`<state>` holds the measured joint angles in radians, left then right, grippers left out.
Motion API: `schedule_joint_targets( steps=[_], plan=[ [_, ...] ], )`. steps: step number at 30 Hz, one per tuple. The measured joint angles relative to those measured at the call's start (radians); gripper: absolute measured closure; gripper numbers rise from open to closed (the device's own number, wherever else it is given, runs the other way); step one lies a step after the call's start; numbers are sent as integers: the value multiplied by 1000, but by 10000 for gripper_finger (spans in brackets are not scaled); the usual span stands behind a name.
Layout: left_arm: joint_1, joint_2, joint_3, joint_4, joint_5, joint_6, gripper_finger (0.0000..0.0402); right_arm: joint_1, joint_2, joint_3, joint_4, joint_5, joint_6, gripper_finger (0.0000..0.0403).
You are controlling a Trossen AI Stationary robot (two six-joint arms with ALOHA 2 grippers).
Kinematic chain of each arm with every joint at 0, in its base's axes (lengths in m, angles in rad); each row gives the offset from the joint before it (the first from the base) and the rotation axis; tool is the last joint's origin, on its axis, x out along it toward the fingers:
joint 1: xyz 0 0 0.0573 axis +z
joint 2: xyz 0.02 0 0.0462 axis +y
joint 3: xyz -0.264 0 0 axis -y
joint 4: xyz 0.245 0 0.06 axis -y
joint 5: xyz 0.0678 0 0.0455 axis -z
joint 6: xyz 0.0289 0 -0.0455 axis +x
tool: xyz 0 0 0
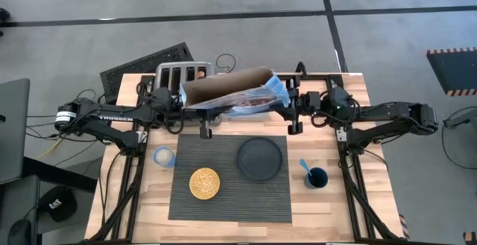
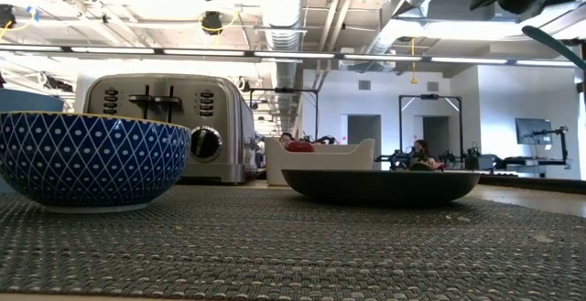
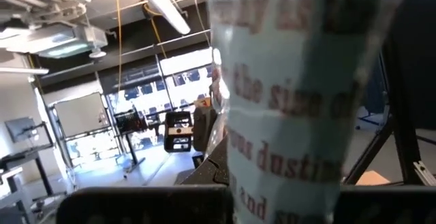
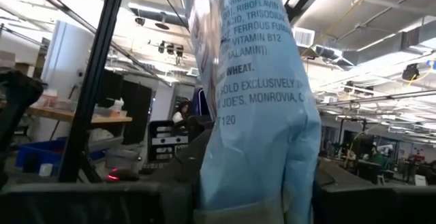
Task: Arrange a breakfast setting
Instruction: Pour the cereal from the blue cereal box into the yellow patterned bowl
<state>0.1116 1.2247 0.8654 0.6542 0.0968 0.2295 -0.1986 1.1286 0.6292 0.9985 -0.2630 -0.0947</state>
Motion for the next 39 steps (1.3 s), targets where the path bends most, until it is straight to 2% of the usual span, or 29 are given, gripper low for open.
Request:
schedule_joint_targets(
  steps=[4,8,15,22,29,33,39],
  plan=[
    [-1,-12,0,-42,-27,-30,391,1,-25,0,-45,4,-9,254],
    [0,-58,0,-132,-43,-43,355,0,-87,0,-149,7,-19,254],
    [-7,-230,1,-466,-81,-85,295,0,-247,0,-425,36,-22,254],
    [-27,-419,2,-767,-211,-171,288,2,-400,0,-675,37,23,254],
    [-41,-504,2,-878,-217,-252,288,2,-497,29,-983,43,93,254],
    [-41,-523,2,-892,-217,-275,288,3,-497,107,-1166,43,121,254],
    [-41,-527,2,-890,-224,-281,288,3,-462,210,-1353,44,124,254]
  ],
)
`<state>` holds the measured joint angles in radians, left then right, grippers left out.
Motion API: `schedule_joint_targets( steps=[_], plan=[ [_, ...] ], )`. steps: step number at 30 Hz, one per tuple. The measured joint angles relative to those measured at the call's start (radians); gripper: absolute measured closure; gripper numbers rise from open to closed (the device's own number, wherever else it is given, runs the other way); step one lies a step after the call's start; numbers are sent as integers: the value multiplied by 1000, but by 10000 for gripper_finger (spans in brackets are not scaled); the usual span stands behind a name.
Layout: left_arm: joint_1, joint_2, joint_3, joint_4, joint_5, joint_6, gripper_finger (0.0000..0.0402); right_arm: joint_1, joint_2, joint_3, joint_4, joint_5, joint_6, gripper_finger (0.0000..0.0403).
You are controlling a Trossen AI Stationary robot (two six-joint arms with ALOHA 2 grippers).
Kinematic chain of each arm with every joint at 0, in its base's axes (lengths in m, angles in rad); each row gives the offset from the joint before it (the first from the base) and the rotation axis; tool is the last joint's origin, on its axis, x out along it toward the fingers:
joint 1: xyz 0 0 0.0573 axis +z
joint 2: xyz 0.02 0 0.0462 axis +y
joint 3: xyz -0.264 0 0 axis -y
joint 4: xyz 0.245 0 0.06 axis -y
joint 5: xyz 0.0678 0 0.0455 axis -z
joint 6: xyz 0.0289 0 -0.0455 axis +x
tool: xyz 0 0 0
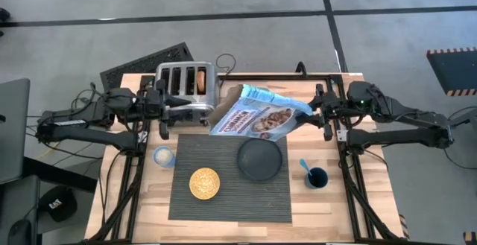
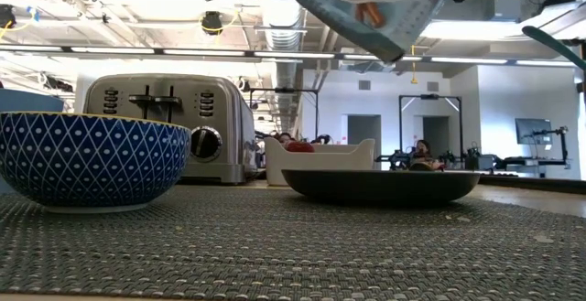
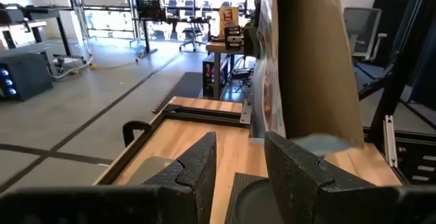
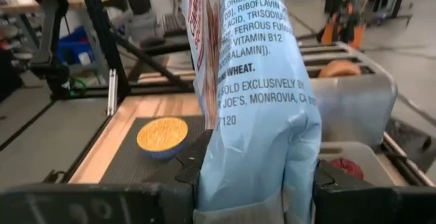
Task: Arrange a breakfast setting
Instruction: Pour the cereal from the blue cereal box into the yellow patterned bowl
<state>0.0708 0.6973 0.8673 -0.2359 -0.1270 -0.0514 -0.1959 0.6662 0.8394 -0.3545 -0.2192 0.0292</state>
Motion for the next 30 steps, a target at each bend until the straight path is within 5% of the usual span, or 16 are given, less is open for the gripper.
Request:
schedule_joint_targets(
  steps=[15,30],
  plan=[
    [0,0,68,-20,-159,-54,288,105,260,230,-214,-14,-64,254],
    [0,1,83,-69,-202,-67,288,285,611,608,-478,134,-119,254]
  ],
)
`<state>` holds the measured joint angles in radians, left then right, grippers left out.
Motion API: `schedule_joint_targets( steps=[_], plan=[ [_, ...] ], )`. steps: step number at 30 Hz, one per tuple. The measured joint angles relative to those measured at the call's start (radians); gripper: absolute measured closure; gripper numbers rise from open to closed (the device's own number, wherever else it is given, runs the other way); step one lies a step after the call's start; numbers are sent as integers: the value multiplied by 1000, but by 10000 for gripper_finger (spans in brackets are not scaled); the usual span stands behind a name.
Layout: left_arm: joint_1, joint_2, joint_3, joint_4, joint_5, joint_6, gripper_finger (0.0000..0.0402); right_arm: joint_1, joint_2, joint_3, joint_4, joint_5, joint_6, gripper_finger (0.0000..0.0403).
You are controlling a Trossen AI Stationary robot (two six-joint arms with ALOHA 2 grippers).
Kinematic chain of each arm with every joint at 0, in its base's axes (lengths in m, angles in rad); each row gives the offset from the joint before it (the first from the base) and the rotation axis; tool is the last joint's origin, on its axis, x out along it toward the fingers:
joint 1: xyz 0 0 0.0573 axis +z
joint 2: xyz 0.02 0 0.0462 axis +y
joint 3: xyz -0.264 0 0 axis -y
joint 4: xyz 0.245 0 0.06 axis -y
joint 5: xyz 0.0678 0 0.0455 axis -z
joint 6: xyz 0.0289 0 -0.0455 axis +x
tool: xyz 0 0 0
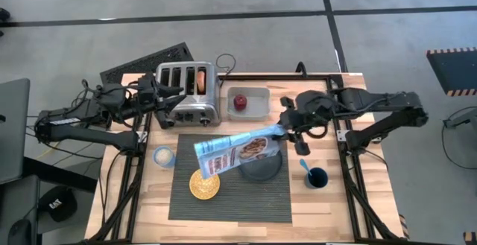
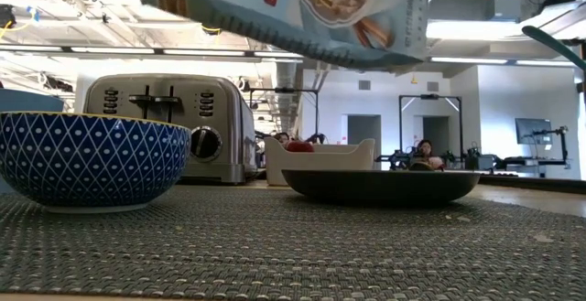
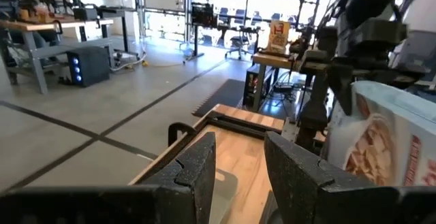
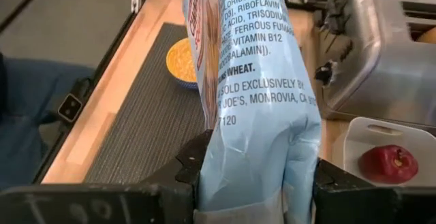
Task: Arrange a breakfast setting
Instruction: Pour the cereal from the blue cereal box into the yellow patterned bowl
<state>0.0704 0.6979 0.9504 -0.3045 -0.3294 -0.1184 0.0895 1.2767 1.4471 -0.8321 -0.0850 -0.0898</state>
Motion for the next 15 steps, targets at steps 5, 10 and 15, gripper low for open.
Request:
schedule_joint_targets(
  steps=[5,10,15],
  plan=[
    [0,2,0,-1,0,-1,288,47,107,114,-92,48,-9,254],
    [0,2,0,-1,1,-3,288,86,209,214,-164,97,-34,255],
    [0,2,1,-18,1,-3,288,113,296,296,-219,135,-66,255]
  ],
)
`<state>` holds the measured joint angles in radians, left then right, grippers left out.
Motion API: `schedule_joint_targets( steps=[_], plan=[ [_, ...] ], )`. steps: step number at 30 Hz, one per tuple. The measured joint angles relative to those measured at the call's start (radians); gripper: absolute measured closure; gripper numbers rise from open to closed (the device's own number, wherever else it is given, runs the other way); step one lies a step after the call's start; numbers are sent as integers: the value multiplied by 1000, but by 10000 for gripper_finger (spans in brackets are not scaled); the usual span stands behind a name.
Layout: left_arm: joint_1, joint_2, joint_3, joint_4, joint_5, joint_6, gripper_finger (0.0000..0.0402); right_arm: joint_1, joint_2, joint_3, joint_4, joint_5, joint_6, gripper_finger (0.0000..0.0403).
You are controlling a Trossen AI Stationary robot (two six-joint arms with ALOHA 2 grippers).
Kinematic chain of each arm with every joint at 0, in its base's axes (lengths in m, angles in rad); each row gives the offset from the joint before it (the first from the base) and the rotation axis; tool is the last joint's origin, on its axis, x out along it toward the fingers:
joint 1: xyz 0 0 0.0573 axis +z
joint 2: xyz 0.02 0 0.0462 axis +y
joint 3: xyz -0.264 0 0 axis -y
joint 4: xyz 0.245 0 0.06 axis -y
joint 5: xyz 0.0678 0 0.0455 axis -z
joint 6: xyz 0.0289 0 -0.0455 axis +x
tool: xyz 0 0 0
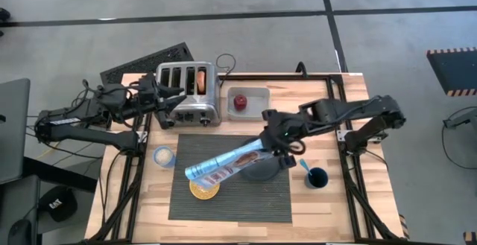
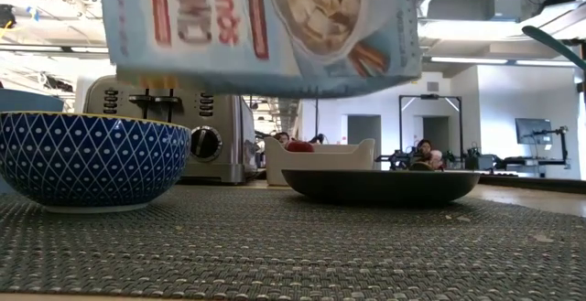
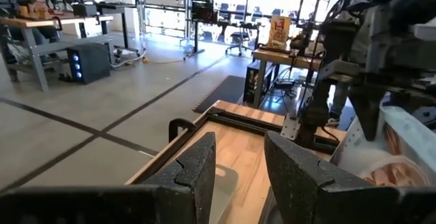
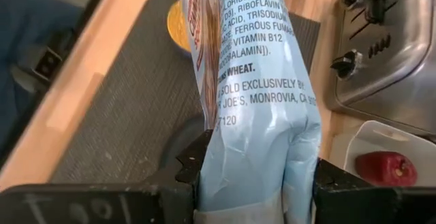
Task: Arrange a breakfast setting
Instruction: Pour the cereal from the blue cereal box into the yellow patterned bowl
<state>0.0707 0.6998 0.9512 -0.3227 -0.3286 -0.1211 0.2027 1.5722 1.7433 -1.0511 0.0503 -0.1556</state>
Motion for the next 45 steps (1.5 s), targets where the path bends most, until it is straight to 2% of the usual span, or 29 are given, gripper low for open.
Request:
schedule_joint_targets(
  steps=[14,28,45],
  plan=[
    [0,1,0,-10,0,0,288,13,148,203,-167,58,-45,255],
    [0,1,0,-23,0,4,288,18,367,587,-405,72,-85,255],
    [0,0,0,-33,0,3,288,39,377,611,-434,84,-82,255]
  ],
)
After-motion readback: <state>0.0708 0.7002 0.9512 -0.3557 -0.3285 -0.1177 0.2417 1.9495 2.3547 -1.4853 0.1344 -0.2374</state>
